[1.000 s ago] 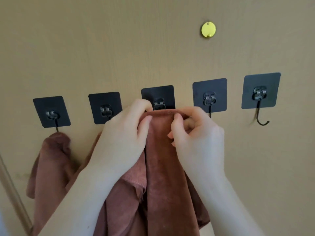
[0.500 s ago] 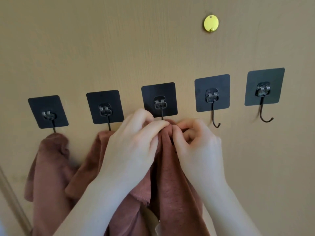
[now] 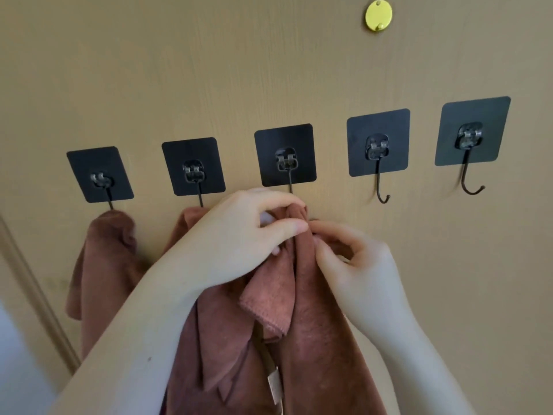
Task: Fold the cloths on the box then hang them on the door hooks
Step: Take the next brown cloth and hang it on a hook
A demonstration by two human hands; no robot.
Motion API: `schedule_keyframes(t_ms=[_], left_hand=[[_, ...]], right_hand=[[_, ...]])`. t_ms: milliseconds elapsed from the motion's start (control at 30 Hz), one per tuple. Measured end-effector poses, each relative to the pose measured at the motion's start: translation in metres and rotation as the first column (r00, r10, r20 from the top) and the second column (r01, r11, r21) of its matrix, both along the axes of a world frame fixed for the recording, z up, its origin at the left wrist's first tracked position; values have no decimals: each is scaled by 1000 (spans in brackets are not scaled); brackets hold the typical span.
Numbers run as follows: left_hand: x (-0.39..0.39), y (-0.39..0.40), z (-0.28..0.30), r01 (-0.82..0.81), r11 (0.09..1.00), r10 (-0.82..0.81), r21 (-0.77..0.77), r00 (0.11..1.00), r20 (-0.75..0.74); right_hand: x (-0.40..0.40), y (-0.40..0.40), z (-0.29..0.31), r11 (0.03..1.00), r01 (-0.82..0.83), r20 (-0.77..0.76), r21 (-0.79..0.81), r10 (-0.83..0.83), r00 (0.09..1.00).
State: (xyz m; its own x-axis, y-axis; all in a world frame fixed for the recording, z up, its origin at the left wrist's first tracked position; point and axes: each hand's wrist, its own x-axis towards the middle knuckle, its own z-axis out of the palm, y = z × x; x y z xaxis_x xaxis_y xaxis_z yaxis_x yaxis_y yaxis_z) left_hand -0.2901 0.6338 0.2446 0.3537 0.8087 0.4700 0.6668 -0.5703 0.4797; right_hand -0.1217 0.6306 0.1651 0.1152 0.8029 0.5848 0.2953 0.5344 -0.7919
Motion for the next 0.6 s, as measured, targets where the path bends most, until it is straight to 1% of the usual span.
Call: schedule_keyframes(t_ms=[67,167,267,367,467,500,533,567,600], left_hand=[[2,-1,2,-22,1000,22,-17,1000,0],[6,-2,3,-53,999,53,-10,998,16],[8,-4,3,-111,994,112,20,993,-23],[11,-6,2,-154,987,156,49,986,-49],[15,-8,3,-177,984,178,34,983,-33],[16,-7,4,-179,983,180,25,983,-23],[17,-8,5,-183,983,183,13,983,-13],[18,-8,6,-187,982,187,-5,982,2],[18,-8,7,-188,982,188,-28,982,16]], right_hand=[[3,1,3,999,-33,-34,-35,32,999],[6,3,4,998,-48,-43,-44,46,998],[7,2,4,992,-110,-50,-64,107,993],[13,1,7,981,-161,-8,-104,161,987],[24,-4,19,984,-141,32,-106,145,989],[29,-6,26,978,-174,28,-112,178,984],[32,-8,34,955,-259,27,-146,266,964],[34,-11,41,900,-383,29,-209,397,917],[35,-14,47,815,-501,32,-291,532,846]])
